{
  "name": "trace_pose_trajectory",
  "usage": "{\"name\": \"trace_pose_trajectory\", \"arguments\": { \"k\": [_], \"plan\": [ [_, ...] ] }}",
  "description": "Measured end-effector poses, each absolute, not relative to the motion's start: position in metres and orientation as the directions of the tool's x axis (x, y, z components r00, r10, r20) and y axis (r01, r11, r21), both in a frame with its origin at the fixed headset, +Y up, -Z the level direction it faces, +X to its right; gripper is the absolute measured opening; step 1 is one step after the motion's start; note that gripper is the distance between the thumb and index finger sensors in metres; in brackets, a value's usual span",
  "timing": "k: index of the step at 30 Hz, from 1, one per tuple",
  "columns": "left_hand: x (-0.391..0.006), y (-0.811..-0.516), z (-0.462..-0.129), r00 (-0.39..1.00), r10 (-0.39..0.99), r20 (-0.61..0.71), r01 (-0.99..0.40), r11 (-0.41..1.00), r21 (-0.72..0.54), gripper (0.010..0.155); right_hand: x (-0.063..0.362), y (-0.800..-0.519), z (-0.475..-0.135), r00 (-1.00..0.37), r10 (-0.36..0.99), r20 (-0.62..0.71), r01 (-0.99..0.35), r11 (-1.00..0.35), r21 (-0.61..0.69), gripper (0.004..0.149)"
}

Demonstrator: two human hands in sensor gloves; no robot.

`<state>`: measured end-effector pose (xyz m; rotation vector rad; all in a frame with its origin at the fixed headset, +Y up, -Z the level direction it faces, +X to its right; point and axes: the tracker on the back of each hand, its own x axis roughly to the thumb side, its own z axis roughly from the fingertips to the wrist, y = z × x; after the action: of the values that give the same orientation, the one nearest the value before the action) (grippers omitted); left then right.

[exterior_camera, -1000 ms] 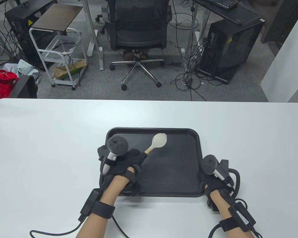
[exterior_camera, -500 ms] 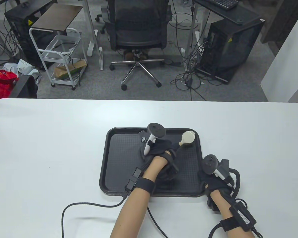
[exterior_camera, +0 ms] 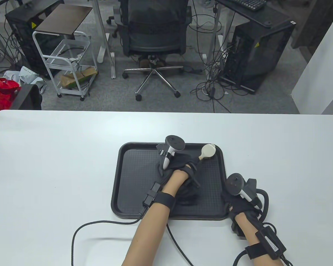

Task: Scrub the tray with pot brush

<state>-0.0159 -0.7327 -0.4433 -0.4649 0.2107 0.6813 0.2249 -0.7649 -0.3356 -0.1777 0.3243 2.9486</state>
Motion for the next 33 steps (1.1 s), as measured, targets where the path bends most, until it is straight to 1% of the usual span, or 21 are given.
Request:
{"name": "trace_pose_trajectory", "arguments": {
  "k": [7, 19, 27, 33],
  "plan": [
    [-0.055, -0.726, -0.435, 0.76, 0.523, -0.386, -0.642, 0.698, -0.318, 0.06, 0.225, -0.765, -0.335, -0.979, 0.156, -0.134, -0.181, -0.962, 0.205, 0.059],
    [-0.141, -0.728, -0.415, 0.699, 0.519, -0.492, -0.685, 0.685, -0.25, 0.06, 0.225, -0.765, -0.335, -0.979, 0.156, -0.135, -0.181, -0.961, 0.208, 0.06],
    [-0.186, -0.722, -0.404, 0.683, 0.484, -0.547, -0.667, 0.718, -0.198, 0.061, 0.225, -0.766, -0.335, -0.977, 0.163, -0.137, -0.19, -0.959, 0.212, 0.06],
    [-0.213, -0.719, -0.398, 0.675, 0.461, -0.577, -0.652, 0.738, -0.173, 0.061, 0.226, -0.766, -0.335, -0.978, 0.16, -0.137, -0.187, -0.96, 0.211, 0.06]
  ]
}}
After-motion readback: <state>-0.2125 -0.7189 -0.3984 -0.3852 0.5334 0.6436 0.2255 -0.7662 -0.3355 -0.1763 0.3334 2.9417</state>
